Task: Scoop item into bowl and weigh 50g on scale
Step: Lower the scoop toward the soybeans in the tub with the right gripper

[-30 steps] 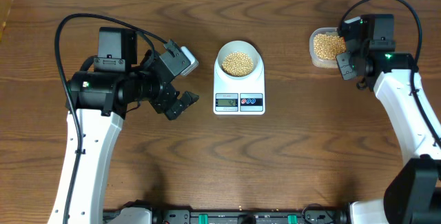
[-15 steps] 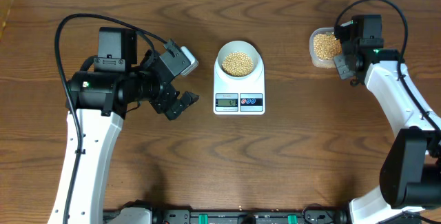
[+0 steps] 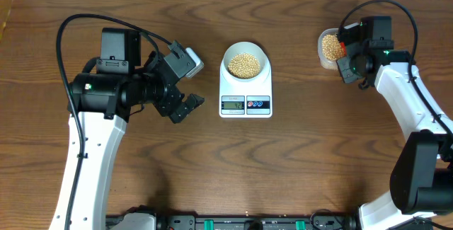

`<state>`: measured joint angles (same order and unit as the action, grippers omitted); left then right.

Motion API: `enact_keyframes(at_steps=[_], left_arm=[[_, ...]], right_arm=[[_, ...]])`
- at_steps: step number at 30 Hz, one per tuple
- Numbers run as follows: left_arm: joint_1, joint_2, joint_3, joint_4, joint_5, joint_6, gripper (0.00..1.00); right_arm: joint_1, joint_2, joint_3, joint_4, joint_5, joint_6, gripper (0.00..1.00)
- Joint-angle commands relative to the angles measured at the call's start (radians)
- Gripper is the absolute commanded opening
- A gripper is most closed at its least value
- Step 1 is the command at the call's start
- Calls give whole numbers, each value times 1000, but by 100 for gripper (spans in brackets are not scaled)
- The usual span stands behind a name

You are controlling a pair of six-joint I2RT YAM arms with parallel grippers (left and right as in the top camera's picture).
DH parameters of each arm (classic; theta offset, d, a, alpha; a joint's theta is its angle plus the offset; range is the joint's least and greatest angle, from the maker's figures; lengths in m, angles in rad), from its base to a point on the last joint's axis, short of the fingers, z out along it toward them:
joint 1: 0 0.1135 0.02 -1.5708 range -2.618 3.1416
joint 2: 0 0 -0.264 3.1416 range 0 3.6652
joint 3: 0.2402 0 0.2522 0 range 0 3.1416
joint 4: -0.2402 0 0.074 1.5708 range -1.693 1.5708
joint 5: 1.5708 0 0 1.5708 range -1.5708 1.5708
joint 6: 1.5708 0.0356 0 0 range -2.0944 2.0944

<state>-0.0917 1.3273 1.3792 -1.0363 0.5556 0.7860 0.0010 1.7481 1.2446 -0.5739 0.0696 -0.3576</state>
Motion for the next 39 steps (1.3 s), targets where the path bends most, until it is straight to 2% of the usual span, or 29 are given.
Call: enact_keyframes(at_steps=[1,20,39], left_arm=[[3,-1,18,-3,16,6,98],[3,-1,18,-3,16,6,98],[3,-1,18,-3,16,6,98]], right_arm=[[5,11,-3,-15,-88,29,1],[-87,21,-3,-13,-290,228,1],[-120,21,-3,-22,-369,257,1]])
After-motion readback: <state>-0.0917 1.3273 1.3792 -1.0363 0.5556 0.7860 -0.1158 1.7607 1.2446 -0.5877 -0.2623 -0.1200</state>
